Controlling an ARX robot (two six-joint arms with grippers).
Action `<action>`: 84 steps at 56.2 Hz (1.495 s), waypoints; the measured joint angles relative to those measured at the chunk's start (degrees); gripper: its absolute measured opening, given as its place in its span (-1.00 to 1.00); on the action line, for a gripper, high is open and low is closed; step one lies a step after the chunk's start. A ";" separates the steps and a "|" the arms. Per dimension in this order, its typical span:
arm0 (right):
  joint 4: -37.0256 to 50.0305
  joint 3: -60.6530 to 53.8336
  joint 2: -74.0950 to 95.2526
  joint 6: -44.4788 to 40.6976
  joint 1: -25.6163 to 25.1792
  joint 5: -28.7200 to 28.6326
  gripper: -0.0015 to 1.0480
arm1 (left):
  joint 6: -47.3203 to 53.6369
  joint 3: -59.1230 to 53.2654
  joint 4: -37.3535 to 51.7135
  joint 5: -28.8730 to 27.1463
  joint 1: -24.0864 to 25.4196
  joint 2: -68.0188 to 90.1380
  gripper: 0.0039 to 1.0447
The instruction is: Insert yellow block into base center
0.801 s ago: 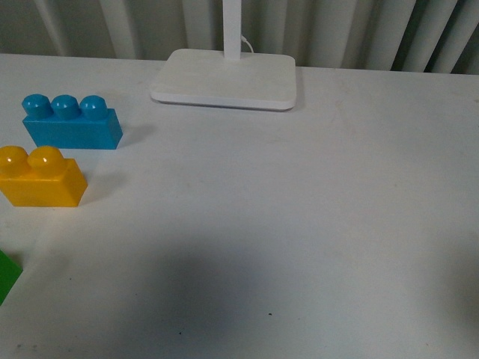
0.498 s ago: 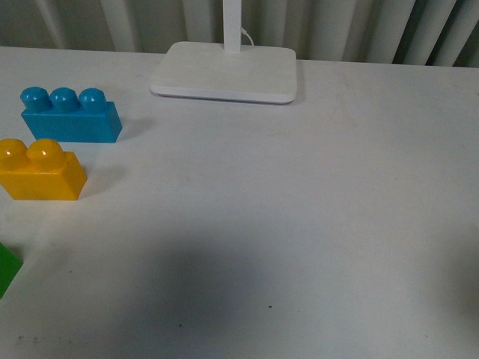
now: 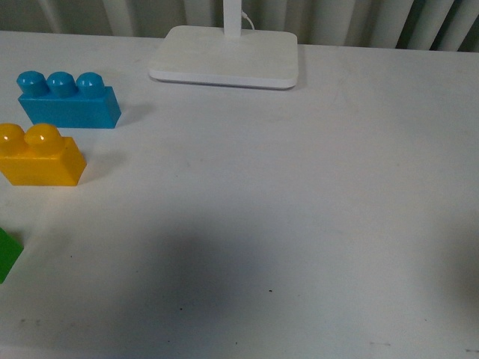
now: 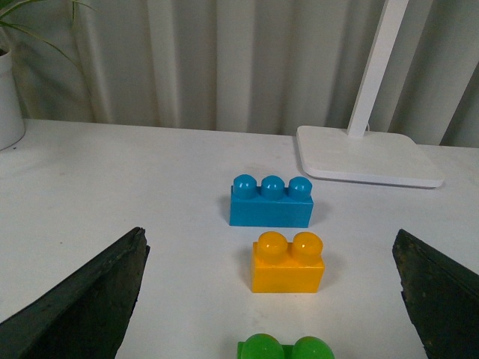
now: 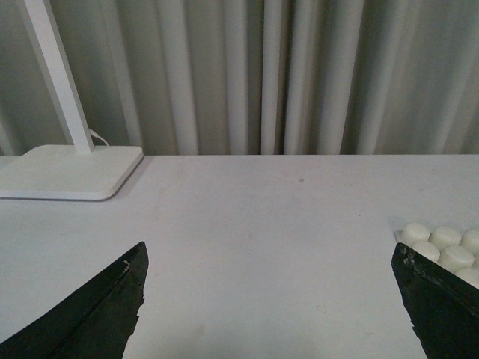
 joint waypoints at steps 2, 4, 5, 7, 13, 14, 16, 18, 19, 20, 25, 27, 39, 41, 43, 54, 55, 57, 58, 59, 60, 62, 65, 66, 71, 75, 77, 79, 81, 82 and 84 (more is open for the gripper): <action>0.00 0.00 0.00 0.00 0.00 0.00 0.83 | 0.02 0.00 0.00 0.00 0.00 0.00 0.88; 0.00 0.00 0.00 0.00 0.00 0.00 0.83 | 0.02 0.00 0.00 0.00 0.00 0.00 0.88; 0.00 0.00 0.00 0.02 0.00 0.00 0.83 | 0.00 0.00 0.00 0.00 0.00 0.00 0.88; 0.00 0.00 0.00 0.00 0.00 0.00 0.83 | 0.00 0.00 0.00 0.00 0.00 0.00 0.88; -3.15 2.82 7.19 -1.70 -3.72 -2.67 0.83 | 0.00 0.00 0.00 0.00 0.00 0.00 0.88; -2.75 3.61 9.46 -1.90 -5.18 -4.04 0.83 | 0.00 0.00 0.00 0.02 0.00 0.00 0.88; -1.01 6.03 15.91 -3.06 -9.27 -7.39 0.83 | 0.00 0.00 0.00 0.02 0.00 0.00 0.88; 0.55 9.18 23.02 -4.57 -13.42 -11.15 0.83 | 0.02 0.00 0.00 0.02 0.00 0.00 0.88; 0.61 10.69 26.03 -5.18 -14.99 -12.28 0.83 | 0.02 0.00 0.00 0.00 0.00 0.00 0.88; 0.61 12.20 29.09 -5.90 -16.44 -12.90 0.83 | 0.02 0.00 0.00 0.00 0.00 0.00 0.88; 0.70 18.60 41.90 -9.16 -21.07 -14.56 0.83 | 0.00 0.00 0.00 -0.02 0.00 0.00 0.88; 0.70 21.03 46.58 -10.58 -22.29 -14.51 0.83 | 0.00 0.00 0.00 0.00 0.00 0.00 0.88; -1.86 35.21 70.75 -18.43 -26.08 -13.03 0.83 | 0.02 0.00 0.00 0.00 0.00 0.00 0.88; -2.60 37.20 73.42 -18.99 -26.40 -12.87 0.83 | 0.02 0.00 0.00 0.00 0.00 0.00 0.88; -3.58 40.39 77.48 -19.28 -26.93 -12.68 0.83 | 0.00 0.00 0.00 0.00 0.00 0.00 0.88; -7.72 53.64 92.13 -19.69 -30.25 -11.39 0.83 | 0.00 0.00 0.00 0.00 0.00 0.00 0.88; -7.93 54.49 93.02 -19.74 -30.56 -11.21 0.83 | 0.02 0.00 0.00 0.00 0.00 0.00 0.88; -8.61 56.15 94.64 -19.78 -31.15 -11.23 0.83 | 0.00 0.00 0.00 0.00 0.00 0.00 0.88; -9.29 57.22 95.65 -19.85 -31.56 -11.34 0.83 | 0.00 0.00 0.00 0.00 0.00 0.00 0.88; -9.53 57.59 95.95 -19.89 -31.67 -11.39 0.83 | 0.00 0.00 0.00 0.00 0.00 0.00 0.88; -9.90 58.23 96.52 -20.09 -31.89 -11.41 0.83 | 0.00 0.00 0.00 0.00 0.00 0.00 0.88; -10.43 59.06 97.26 -20.48 -32.24 -11.45 0.83 | 0.00 0.00 0.00 0.00 0.00 0.00 0.88; -11.45 60.11 98.29 -21.03 -32.74 -11.80 0.83 | 0.00 0.00 0.00 0.00 0.00 0.00 0.88; -11.65 60.26 98.47 -21.14 -32.85 -11.87 0.83 | 0.02 0.00 0.00 0.00 0.00 0.00 0.88; -12.59 60.89 99.62 -22.18 -33.64 -12.09 0.83 | 0.02 0.00 0.00 0.00 0.00 0.00 0.88; -12.74 61.00 100.39 -22.84 -34.25 -12.33 0.83 | 0.02 0.00 0.00 0.00 0.00 0.00 0.88; -12.74 61.18 100.96 -23.10 -34.64 -12.44 0.83 | 0.00 0.00 0.00 0.00 0.00 0.00 0.88; -12.63 61.72 101.90 -23.19 -35.10 -12.46 0.83 | 0.00 0.00 0.00 0.00 0.00 0.00 0.88; -12.55 62.25 102.73 -23.19 -35.45 -12.48 0.83 | 0.00 0.00 0.00 0.00 0.00 0.00 0.88; -12.44 62.58 103.30 -23.19 -35.69 -12.48 0.83 | 0.00 0.00 0.00 0.00 0.00 0.00 0.88; -12.17 62.75 103.78 -23.21 -35.87 -12.37 0.83 | 0.00 0.00 0.00 0.00 0.00 0.00 0.88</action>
